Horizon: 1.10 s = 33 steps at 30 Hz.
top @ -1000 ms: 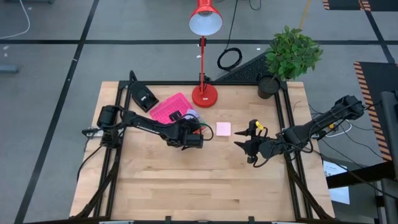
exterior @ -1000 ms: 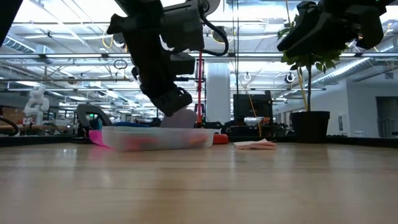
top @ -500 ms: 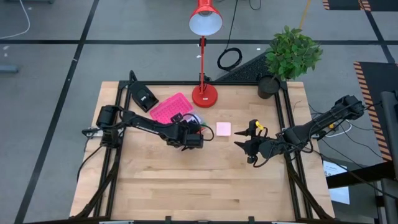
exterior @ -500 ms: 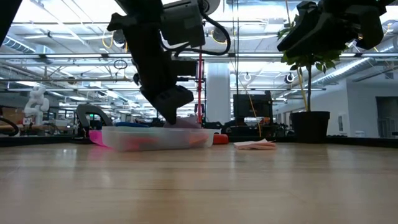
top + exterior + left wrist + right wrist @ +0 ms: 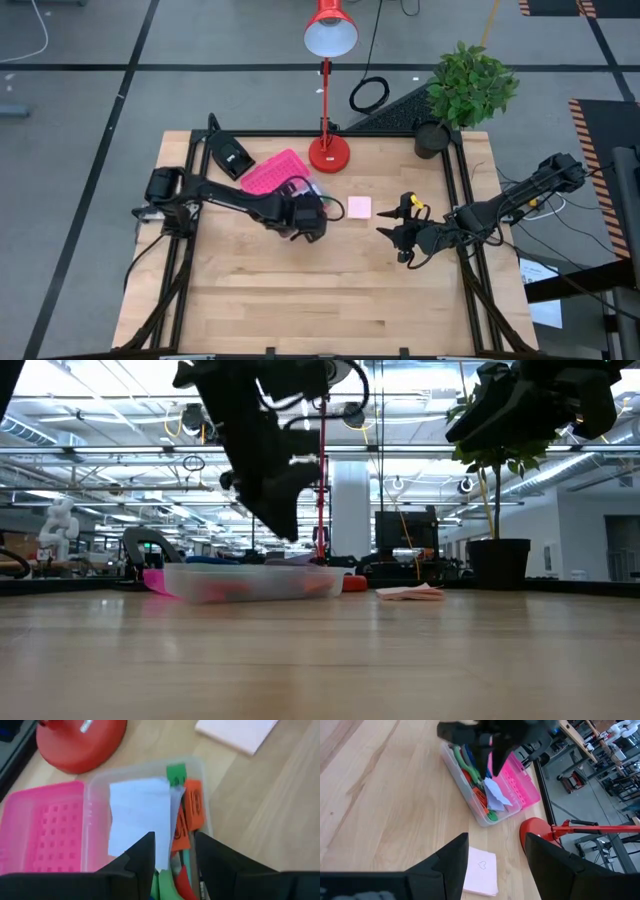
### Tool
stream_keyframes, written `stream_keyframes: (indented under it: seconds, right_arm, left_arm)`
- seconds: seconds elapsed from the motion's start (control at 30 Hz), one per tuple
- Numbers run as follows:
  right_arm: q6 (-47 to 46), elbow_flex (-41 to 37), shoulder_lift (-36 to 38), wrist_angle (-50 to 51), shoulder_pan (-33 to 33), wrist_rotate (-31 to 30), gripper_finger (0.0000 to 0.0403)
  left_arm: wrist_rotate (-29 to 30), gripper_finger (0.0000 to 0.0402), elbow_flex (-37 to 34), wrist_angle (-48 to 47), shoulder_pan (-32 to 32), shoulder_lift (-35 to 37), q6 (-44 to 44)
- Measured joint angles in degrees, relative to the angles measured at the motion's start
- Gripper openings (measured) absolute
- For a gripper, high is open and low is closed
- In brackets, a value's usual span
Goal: Pack school essentials
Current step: Put the light blue sticky note into the supply box
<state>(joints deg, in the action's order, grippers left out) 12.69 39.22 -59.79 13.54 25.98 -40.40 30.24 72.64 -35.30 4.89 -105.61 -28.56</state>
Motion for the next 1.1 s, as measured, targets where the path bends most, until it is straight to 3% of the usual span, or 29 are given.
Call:
stream_keyframes:
  seconds: [0.27,0.47,0.77,0.97,1.1]
  right_arm:
    - [-0.05,0.0,0.0,0.08,0.0,0.04,0.0187]
    - [-1.04,-0.01,-0.02,0.13,-0.01,0.17,0.0187]
    - [-1.14,-0.02,0.02,0.59,0.0,0.2,0.0187]
    - [-1.52,-0.02,0.0,1.44,-0.01,0.2,0.0187]
    - [-1.51,-0.02,0.0,1.37,0.0,0.2,0.0187]
  left_arm:
    - [0.09,0.0133,0.18,5.92,-2.01,0.42,0.09]
    - [-1.96,0.0081,0.0,5.25,-4.4,-1.5,-1.59]
    - [-5.94,0.0005,-1.16,12.37,-5.25,-3.51,0.03]
    - [-5.79,0.0017,-1.05,13.68,-4.74,0.51,-0.04]
    - [-1.14,0.0011,-0.96,12.45,-3.06,4.06,0.03]
